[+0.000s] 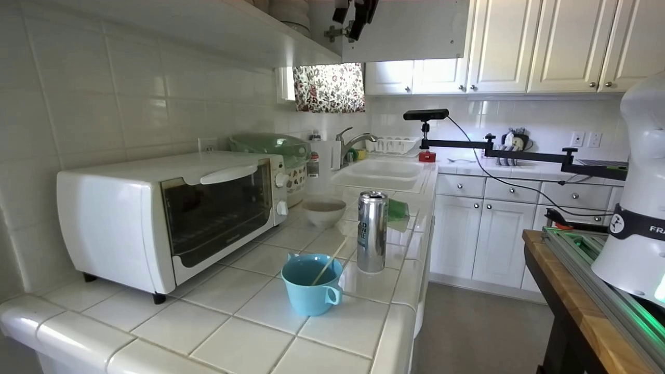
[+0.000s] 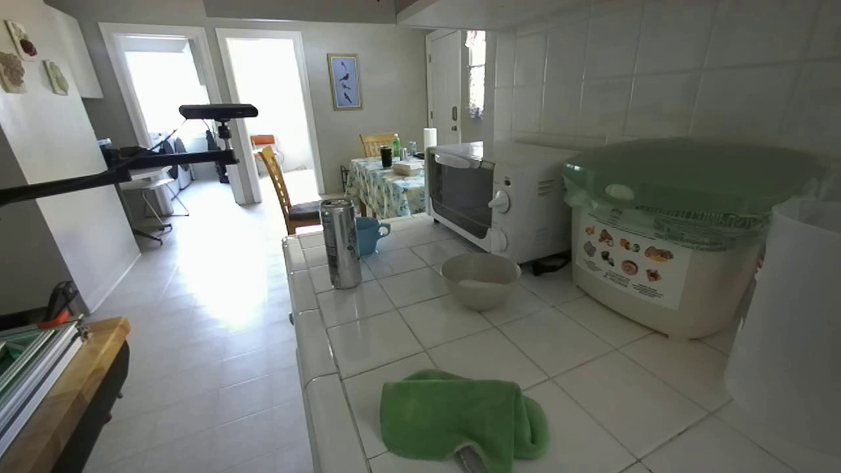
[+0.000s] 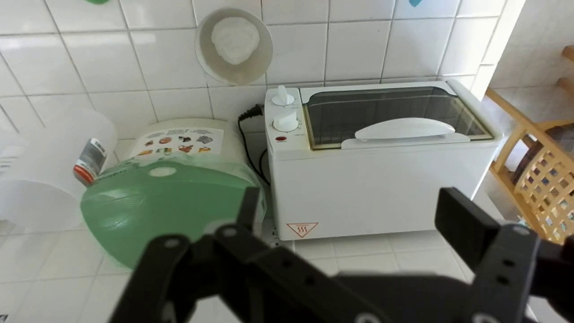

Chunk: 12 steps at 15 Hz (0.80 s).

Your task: Open the left closed cabinet door

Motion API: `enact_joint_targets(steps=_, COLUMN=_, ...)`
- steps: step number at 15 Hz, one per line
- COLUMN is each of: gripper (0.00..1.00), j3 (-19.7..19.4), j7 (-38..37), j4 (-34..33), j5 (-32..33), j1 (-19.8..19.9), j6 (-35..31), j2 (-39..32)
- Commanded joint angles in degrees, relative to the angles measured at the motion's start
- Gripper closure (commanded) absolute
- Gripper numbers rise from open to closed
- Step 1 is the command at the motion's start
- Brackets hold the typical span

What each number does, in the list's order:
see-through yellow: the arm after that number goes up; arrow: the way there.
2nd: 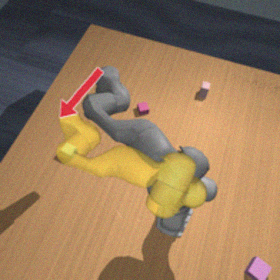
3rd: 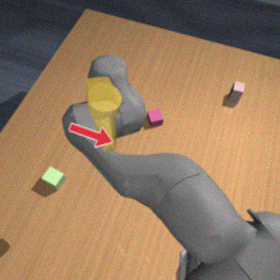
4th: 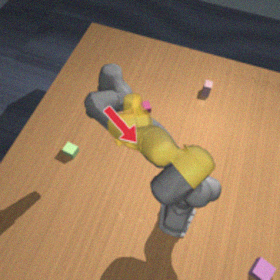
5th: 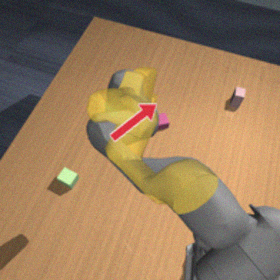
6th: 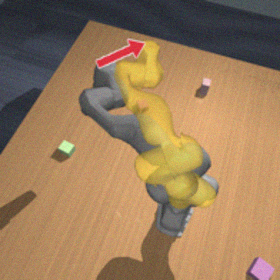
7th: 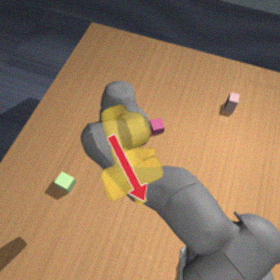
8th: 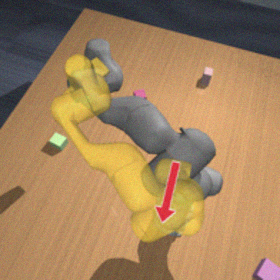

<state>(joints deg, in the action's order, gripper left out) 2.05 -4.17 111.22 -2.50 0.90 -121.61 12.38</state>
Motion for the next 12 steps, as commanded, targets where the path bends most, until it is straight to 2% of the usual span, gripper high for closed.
enact_joint_targets(steps=1, gripper=0.00, j3=0.4, j7=-2.6, j4=6.0, j5=2.0, j1=-0.2, j6=-1.4, j2=3.9)
enact_joint_targets(steps=6, gripper=0.00, j3=1.1, j7=-4.4, j4=8.8, j5=2.1, j1=-0.2, j6=3.2, j2=6.4)
enact_joint_targets(steps=11, gripper=0.00, j3=0.7, j7=-4.0, j4=8.6, j5=0.2, j1=-0.5, j6=9.0, j2=6.3)
enact_joint_targets(steps=12, gripper=0.00, j3=0.8, j7=-3.3, j4=8.1, j5=1.0, j1=-0.5, j6=7.9, j2=5.7)
